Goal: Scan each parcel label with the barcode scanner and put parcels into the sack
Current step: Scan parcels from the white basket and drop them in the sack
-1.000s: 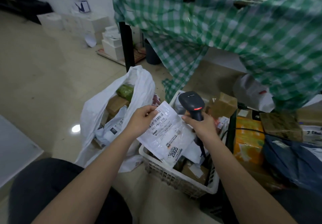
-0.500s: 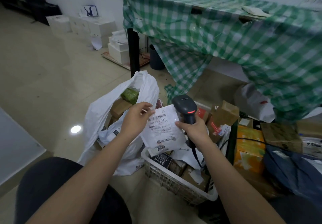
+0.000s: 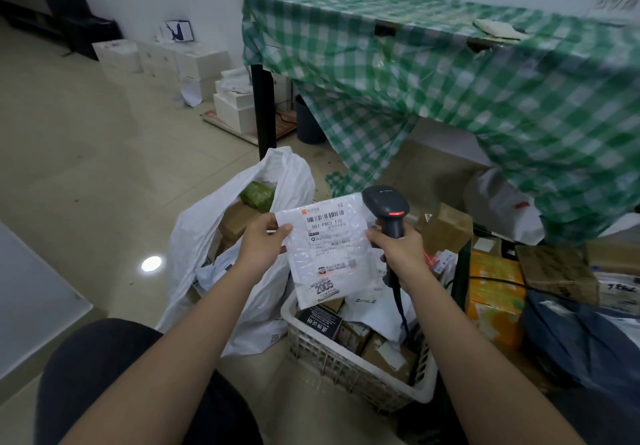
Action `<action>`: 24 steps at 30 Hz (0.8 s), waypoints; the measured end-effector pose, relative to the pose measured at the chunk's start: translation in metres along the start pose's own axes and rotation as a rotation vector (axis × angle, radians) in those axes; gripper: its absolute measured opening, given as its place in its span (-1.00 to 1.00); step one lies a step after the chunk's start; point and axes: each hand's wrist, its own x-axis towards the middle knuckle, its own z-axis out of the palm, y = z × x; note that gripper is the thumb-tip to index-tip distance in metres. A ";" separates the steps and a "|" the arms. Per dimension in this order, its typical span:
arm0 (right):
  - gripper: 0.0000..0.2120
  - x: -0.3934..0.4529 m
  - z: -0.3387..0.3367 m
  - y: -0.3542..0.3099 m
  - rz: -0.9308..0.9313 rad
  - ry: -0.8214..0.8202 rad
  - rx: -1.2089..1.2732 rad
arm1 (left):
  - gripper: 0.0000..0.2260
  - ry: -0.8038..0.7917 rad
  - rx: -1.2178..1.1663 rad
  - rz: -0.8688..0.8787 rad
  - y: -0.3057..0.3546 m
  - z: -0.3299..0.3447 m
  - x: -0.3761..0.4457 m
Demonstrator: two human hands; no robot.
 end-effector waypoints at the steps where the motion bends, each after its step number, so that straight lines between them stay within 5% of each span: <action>1: -0.87 -0.003 -0.001 0.000 -0.021 0.032 -0.019 | -0.90 -0.010 -0.008 0.000 0.003 0.000 0.001; 14: -0.67 -0.043 0.003 0.019 -0.056 -0.149 -0.193 | -0.89 0.005 0.057 0.011 0.014 0.004 0.021; 24: -0.73 -0.045 0.005 0.012 -0.109 -0.194 -0.222 | -0.87 0.013 0.092 0.019 0.014 0.002 0.021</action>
